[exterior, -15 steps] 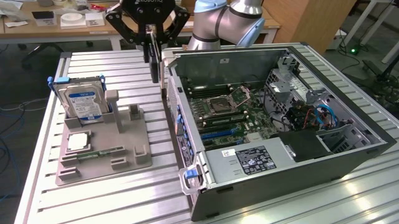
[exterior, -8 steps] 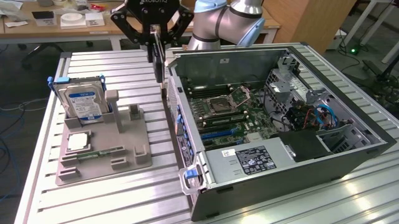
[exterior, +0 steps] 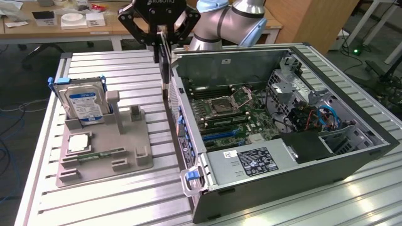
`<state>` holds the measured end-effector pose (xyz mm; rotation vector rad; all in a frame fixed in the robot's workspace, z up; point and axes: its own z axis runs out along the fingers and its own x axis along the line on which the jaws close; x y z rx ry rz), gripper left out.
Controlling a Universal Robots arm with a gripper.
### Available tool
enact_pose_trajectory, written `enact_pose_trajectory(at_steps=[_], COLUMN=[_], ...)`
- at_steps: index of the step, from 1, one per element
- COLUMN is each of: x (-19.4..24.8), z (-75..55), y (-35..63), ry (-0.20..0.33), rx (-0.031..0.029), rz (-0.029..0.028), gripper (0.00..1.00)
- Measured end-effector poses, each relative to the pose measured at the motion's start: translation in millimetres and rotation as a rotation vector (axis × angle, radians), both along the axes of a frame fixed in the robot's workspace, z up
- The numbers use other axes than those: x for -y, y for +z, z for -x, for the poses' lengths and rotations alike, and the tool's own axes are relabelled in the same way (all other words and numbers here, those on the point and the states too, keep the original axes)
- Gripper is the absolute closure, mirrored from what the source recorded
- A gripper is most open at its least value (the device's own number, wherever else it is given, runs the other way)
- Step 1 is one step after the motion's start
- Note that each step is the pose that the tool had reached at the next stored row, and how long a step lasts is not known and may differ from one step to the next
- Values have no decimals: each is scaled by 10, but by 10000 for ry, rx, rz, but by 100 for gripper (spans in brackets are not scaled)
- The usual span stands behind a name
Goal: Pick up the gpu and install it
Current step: 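Pick up the gpu and move the gpu toward the slot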
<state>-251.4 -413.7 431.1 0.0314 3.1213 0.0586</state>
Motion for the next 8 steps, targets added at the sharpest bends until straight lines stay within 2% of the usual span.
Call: enact_pose_trajectory(at_steps=[8], x=[0], z=[-97], y=[-5], ry=[0], rx=[0], rz=[0], gripper=[72])
